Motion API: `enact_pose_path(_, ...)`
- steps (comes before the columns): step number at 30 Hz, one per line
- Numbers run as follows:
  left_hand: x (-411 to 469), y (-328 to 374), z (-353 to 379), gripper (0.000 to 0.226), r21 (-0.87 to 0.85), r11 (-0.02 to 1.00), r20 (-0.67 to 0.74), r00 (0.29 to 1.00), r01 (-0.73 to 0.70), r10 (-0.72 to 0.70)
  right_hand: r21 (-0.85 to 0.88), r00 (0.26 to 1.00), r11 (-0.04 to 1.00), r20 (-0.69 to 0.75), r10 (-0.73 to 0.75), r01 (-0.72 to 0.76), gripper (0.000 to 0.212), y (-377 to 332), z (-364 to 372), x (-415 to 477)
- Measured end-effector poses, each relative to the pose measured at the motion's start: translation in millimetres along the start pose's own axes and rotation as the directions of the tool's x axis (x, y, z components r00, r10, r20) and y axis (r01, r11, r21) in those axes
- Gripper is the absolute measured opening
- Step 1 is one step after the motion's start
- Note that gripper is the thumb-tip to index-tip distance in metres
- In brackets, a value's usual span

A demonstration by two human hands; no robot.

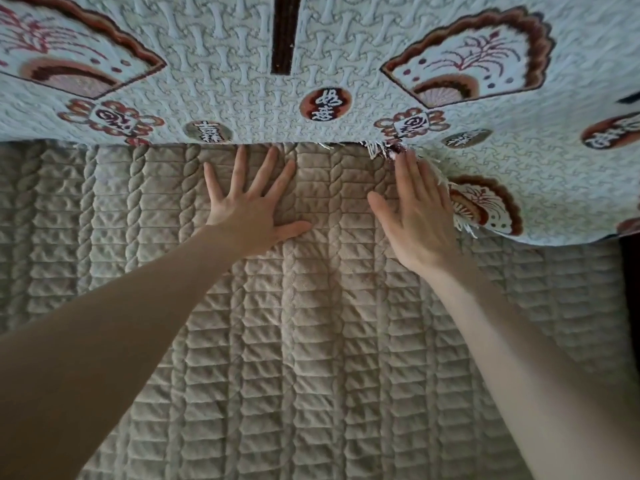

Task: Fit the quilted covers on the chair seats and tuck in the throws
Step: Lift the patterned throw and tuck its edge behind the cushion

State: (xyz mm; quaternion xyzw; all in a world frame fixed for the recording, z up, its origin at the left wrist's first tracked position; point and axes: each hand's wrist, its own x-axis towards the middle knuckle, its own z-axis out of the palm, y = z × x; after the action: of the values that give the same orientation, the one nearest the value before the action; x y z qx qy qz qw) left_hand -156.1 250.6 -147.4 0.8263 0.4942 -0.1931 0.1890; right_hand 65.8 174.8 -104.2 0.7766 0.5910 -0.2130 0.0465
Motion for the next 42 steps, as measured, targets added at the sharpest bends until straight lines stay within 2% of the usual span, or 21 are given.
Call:
enact_pose_path(3, -2, 0, -1, 0.098, 0.014, 1.0, -0.044, 0.999, 0.003, -0.002, 0.032, 0.999, 0.999, 0.05, -0.011, 0.009, 0.073, 8, 2, 7)
enact_pose_path(6, -4, 10, -2, 0.094, 0.009, 0.999, -0.163, 0.986, -0.045, 0.046, 0.061, 0.994, 0.997, 0.102, -0.05, 0.044, 0.075, 16, 6, 14)
enact_pose_path(9, 5, 38, -4, 0.084, -0.002, 0.995, -0.233, 0.968, -0.096, 0.093, 0.036, 0.982, 0.991, 0.136, -0.135, 0.131, 0.074, 35, 6, 22)
enact_pose_path(12, 24, 75, -10, 0.08, -0.051, 0.996, -0.213, 0.976, -0.068, 0.056, -0.002, 0.962, 0.976, 0.17, -0.215, 0.219, 0.071, 56, 2, 35)
enact_pose_path(17, 42, 115, -15, 0.078, -0.014, 0.996, -0.18, 0.98, -0.091, 0.087, -0.152, 0.932, 0.939, 0.243, -0.267, 0.309, 0.064, 88, -17, 78)
enact_pose_path(20, 49, 124, -16, 0.078, -0.006, 0.999, -0.154, 0.988, -0.033, 0.031, -0.174, 0.917, 0.916, 0.243, -0.315, 0.361, 0.062, 94, -21, 87)
enact_pose_path(22, 56, 129, -17, 0.079, -0.017, 1.0, -0.122, 0.992, 0.009, -0.011, -0.176, 0.92, 0.91, 0.195, -0.341, 0.375, 0.064, 96, -20, 75)
enact_pose_path(25, 68, 134, -23, 0.083, -0.031, 0.997, -0.082, 0.994, 0.065, -0.067, -0.177, 0.937, 0.92, 0.085, -0.339, 0.349, 0.076, 99, -15, 40)
enact_pose_path(28, 71, 139, -27, 0.084, -0.033, 0.995, -0.076, 0.992, 0.095, -0.097, -0.145, 0.939, 0.93, 0.124, -0.321, 0.337, 0.084, 108, -10, 20)
enact_pose_path(30, 65, 142, -27, 0.082, -0.032, 0.996, -0.123, 0.988, 0.087, -0.09, -0.083, 0.939, 0.943, 0.156, -0.307, 0.322, 0.08, 113, -13, 28)
enact_pose_path(33, 52, 148, -24, 0.075, -0.018, 1.0, -0.176, 0.984, 0.023, -0.026, -0.109, 0.928, 0.937, 0.215, -0.304, 0.332, 0.07, 122, -23, 60)
enact_pose_path(35, 47, 152, -24, 0.072, -0.016, 1.0, -0.159, 0.987, -0.026, 0.023, -0.149, 0.92, 0.926, 0.25, -0.303, 0.346, 0.067, 127, -32, 79)
enact_pose_path(39, 53, 157, -33, 0.072, -0.047, 0.999, -0.1, 0.995, 0.002, -0.006, -0.206, 0.92, 0.92, 0.284, -0.27, 0.334, 0.068, 124, -36, 84)
enact_pose_path(42, 62, 160, -38, 0.072, -0.042, 0.999, -0.034, 0.999, 0.027, -0.028, -0.217, 0.948, 0.934, 0.208, -0.24, 0.285, 0.072, 112, -35, 66)
